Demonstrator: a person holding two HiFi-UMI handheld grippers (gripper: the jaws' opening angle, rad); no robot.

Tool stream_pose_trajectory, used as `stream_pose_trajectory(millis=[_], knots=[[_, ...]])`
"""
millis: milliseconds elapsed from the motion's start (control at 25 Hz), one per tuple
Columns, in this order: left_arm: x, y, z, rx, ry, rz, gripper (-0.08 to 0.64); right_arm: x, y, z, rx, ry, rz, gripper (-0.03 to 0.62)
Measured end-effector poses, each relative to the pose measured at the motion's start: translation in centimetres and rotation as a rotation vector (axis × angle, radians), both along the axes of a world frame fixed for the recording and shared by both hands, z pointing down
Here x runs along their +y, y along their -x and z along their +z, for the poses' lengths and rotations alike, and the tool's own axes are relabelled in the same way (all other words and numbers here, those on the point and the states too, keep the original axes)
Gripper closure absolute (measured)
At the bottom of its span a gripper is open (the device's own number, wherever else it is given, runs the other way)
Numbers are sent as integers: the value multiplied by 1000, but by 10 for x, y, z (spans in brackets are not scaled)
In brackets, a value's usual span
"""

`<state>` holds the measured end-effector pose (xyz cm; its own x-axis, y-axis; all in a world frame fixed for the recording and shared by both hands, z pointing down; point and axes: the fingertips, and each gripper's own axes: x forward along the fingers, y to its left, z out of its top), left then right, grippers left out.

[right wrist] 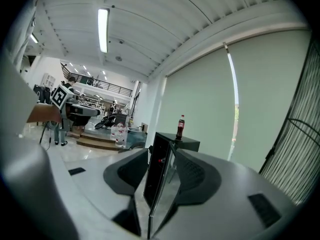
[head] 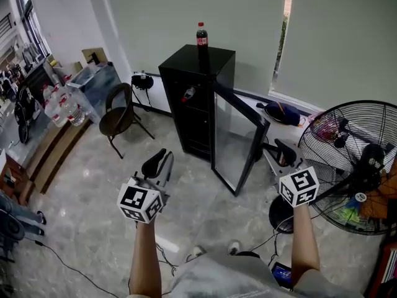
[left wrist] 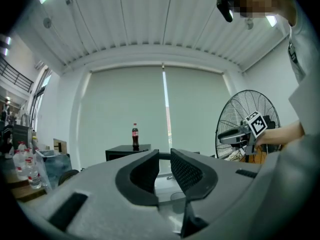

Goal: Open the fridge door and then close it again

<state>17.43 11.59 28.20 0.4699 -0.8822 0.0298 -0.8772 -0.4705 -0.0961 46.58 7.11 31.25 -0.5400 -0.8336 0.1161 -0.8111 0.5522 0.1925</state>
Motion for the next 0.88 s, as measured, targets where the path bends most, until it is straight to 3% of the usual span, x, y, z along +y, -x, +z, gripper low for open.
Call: stream_pose_trajectory(millis=[320, 520, 880], knots=[[-12, -22, 17, -11, 10, 43, 472, -41, -27, 21, 17, 56, 20, 385], [-26, -24, 42, 19, 39, 0, 459, -78, -35, 53, 13, 133, 4, 360], [-47, -36, 116, 25, 208, -33, 440, -131, -42, 113, 10, 243, -44, 327]])
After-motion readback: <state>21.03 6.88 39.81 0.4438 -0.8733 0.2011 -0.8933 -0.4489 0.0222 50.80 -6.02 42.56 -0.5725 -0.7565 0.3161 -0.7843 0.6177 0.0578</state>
